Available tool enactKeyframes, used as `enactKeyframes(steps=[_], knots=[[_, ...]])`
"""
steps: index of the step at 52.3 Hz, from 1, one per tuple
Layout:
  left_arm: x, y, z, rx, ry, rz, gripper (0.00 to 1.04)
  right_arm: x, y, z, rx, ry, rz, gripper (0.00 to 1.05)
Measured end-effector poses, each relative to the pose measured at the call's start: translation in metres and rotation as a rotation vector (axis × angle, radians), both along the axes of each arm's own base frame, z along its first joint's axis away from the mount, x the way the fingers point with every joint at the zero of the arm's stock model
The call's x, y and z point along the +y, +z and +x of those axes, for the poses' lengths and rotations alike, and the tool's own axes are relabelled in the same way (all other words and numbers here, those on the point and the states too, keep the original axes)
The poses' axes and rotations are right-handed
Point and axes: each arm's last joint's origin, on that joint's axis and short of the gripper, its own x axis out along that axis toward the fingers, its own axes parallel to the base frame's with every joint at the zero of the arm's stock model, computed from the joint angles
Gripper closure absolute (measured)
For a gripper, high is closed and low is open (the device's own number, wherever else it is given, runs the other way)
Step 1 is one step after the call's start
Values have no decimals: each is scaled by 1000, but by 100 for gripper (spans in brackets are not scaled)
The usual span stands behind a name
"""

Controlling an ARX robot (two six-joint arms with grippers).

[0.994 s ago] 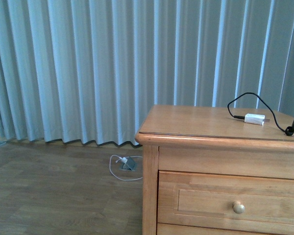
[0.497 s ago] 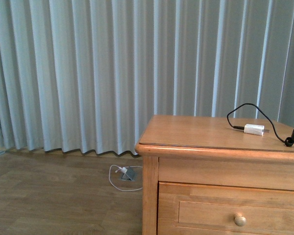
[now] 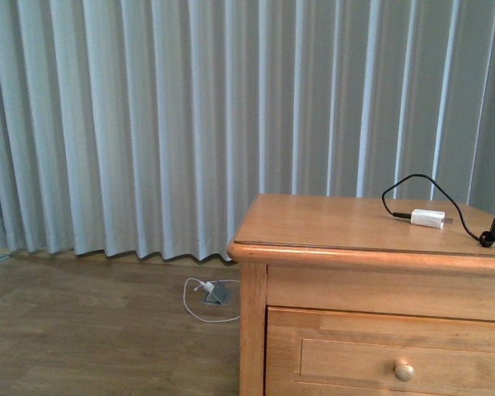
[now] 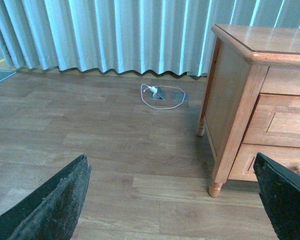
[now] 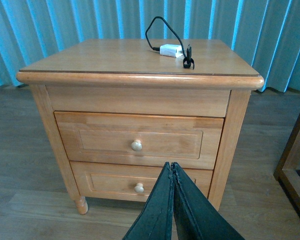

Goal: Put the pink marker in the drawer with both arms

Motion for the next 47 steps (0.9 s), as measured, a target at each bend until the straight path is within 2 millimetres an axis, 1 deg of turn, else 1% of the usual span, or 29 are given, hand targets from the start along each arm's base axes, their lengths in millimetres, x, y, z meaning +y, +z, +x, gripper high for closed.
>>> enactKeyframes(steps=[15,20,23,45,47], knots=[[0,0,0,0,0,0,6,0,-9,-5,-1,0,0,103],[0,0,0,0,0,0,6,0,-16,-12,29,1,0,103],[0,0,0,0,0,0,6,0,-19,-15,-2,1,0,103],[0,0,0,0,0,0,6,0,-21,-16,-4,0,0,103],[0,0,0,0,0,0,6,0,-21,-16,-4,1,-1,98]])
